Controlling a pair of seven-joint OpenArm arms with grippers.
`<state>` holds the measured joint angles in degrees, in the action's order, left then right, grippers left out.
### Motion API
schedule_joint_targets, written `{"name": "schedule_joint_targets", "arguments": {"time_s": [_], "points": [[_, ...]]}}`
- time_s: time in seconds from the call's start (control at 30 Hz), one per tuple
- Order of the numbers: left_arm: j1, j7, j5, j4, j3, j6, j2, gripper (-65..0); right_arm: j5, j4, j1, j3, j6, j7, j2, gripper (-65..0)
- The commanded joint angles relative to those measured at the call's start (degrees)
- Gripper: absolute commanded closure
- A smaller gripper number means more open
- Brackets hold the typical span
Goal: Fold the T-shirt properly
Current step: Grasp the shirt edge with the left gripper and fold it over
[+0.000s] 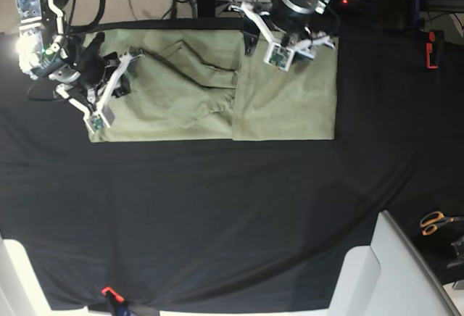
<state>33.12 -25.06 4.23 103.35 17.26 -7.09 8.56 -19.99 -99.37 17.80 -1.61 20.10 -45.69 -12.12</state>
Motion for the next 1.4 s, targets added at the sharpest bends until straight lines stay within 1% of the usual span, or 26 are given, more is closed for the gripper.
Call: {"name": "schedule_joint_targets", "arguments": {"time_s": [0.0,0.07,0.3,0.4,0.5,0.57,0.7,0.87,0.9,0.93,0.97,1.0,1.03,1.37], "points": [[-0.8,1.2,0.3,-0.3,-0.2,-1.2,-0.5,-35.7,-0.5,-1.0,-0.3,0.2,0.2,0.7,-0.3,-3.5],[-1.3,1.2,0.4,-2.8,-0.2,-1.5,-1.0,-34.9,-0.5,-1.0,-0.3,0.2,0.2,0.6,-0.3,-3.5],[-3.2,1.3,0.2,-7.5,0.5,-1.5,-1.2,-28.0,-0.5,-1.0,-0.3,0.2,0.2,0.6,-0.3,-3.5],[-3.9,1.3,0.2,-8.9,0.5,-1.5,-1.3,-27.5,-0.5,-1.0,-0.3,0.2,0.2,0.6,-0.3,-3.5],[-4.1,1.3,0.6,-9.0,0.5,-1.5,-2.4,-27.5,-0.5,-1.0,-0.3,0.2,0.2,0.6,-0.3,-3.5],[-4.2,1.3,0.4,-9.5,0.5,-1.5,-2.4,-27.5,-0.5,-1.0,-0.3,0.2,0.2,0.6,-0.3,-3.5],[-5.8,1.3,0.2,-13.1,0.6,-1.5,-3.0,-27.5,-0.5,-1.0,-0.3,0.2,0.2,0.7,-0.3,-3.5],[-7.3,1.3,0.2,-17.1,3.9,-1.5,-3.2,-26.8,-0.5,-1.0,-0.3,0.2,0.2,0.7,-0.3,-3.5],[-7.4,1.3,0.2,-17.1,4.2,-1.5,-3.2,-23.9,-0.5,-1.0,-0.3,0.2,0.2,0.7,-0.3,-3.5],[-7.4,1.3,0.2,-16.7,4.2,-1.5,-3.2,-18.4,-0.5,-1.0,-0.3,0.2,0.2,0.7,-0.3,-3.5],[-7.3,1.3,0.2,-16.4,4.2,-1.5,-3.3,-9.7,-0.5,-1.0,-0.3,0.2,0.2,0.7,-0.3,-3.5],[-7.3,1.3,0.2,-16.1,4.2,-1.6,-3.3,-2.3,-0.5,-1.0,-0.3,0.2,0.2,0.7,-0.3,-3.5],[-7.2,1.3,0.2,-15.6,4.2,-1.6,-3.6,0.0,-0.5,-1.0,-0.3,0.2,0.2,0.7,-0.3,-3.5],[-5.1,0.8,0.6,-8.4,3.6,-1.6,-3.5,0.0,-0.5,-1.0,-0.5,0.1,0.2,0.7,-0.3,-3.5]]}}
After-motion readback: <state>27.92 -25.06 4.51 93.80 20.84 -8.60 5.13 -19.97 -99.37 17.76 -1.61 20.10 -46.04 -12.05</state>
